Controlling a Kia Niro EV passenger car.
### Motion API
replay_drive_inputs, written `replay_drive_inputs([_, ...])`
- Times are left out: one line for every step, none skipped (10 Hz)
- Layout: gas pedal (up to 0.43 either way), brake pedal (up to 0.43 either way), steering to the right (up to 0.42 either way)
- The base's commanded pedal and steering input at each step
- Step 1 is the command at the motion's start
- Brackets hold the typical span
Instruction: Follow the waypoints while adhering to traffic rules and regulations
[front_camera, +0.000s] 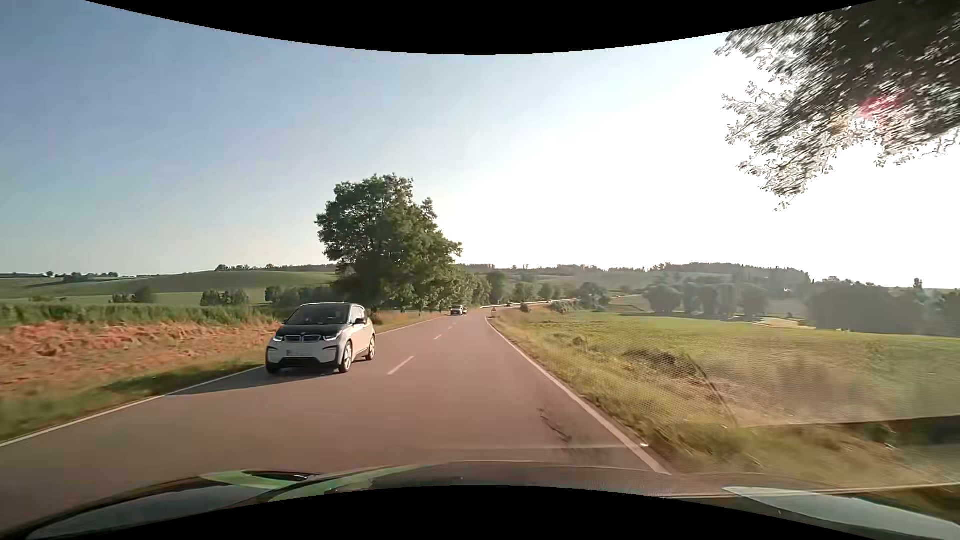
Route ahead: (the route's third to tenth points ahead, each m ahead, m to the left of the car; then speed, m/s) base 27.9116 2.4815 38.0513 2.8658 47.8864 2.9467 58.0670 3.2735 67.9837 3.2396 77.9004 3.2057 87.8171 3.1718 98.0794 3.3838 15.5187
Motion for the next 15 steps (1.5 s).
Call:
replay_drive_inputs([0.449, 0.0, -0.013])
replay_drive_inputs([0.449, 0.0, -0.013])
replay_drive_inputs([0.449, 0.0, -0.012])
replay_drive_inputs([0.449, 0.0, -0.012])
replay_drive_inputs([0.449, 0.0, -0.012])
replay_drive_inputs([0.449, 0.0, -0.012])
replay_drive_inputs([0.449, 0.0, -0.012])
replay_drive_inputs([0.449, 0.0, -0.012])
replay_drive_inputs([0.449, 0.0, -0.01])
replay_drive_inputs([0.449, 0.0, -0.007])
replay_drive_inputs([0.449, 0.0, -0.007])
replay_drive_inputs([0.449, 0.0, -0.007])
replay_drive_inputs([0.449, 0.0, -0.006])
replay_drive_inputs([0.449, 0.0, -0.003])
replay_drive_inputs([0.449, 0.0, -0.002])
